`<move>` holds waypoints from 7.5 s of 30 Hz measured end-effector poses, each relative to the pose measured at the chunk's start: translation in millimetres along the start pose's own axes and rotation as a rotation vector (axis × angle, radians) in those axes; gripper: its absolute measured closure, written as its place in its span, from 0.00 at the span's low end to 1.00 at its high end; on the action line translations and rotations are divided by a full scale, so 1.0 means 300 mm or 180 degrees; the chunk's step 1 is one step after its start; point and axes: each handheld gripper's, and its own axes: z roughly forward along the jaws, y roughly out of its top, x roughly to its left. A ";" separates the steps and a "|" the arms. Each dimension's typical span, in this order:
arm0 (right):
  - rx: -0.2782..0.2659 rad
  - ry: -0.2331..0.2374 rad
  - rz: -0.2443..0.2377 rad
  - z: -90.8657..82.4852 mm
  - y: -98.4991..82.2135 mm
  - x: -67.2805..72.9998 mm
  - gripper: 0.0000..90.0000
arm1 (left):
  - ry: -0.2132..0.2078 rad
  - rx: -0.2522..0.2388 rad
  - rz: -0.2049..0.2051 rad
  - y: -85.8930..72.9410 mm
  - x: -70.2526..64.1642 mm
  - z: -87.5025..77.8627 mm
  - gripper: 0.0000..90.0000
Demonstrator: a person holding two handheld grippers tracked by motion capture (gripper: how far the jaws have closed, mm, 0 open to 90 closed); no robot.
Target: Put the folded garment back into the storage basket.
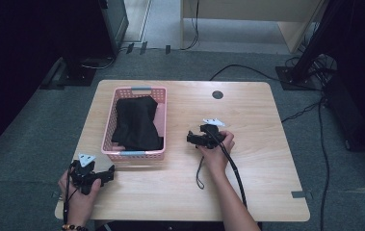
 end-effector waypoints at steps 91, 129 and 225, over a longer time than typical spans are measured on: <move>0.0107 -0.0466 -0.0177 -0.172 -0.112 -0.218 0.03 | 0.0005 0.0000 -0.0003 0.000 -0.001 0.000 0.00; 0.0100 -0.0545 -0.0111 -0.240 -0.152 -0.315 0.03 | 0.0005 0.0000 -0.0004 0.000 -0.001 0.000 0.00; 0.0076 -0.0701 0.0027 -0.385 -0.237 -0.522 0.03 | 0.0012 -0.0002 -0.0010 -0.001 -0.002 -0.001 0.00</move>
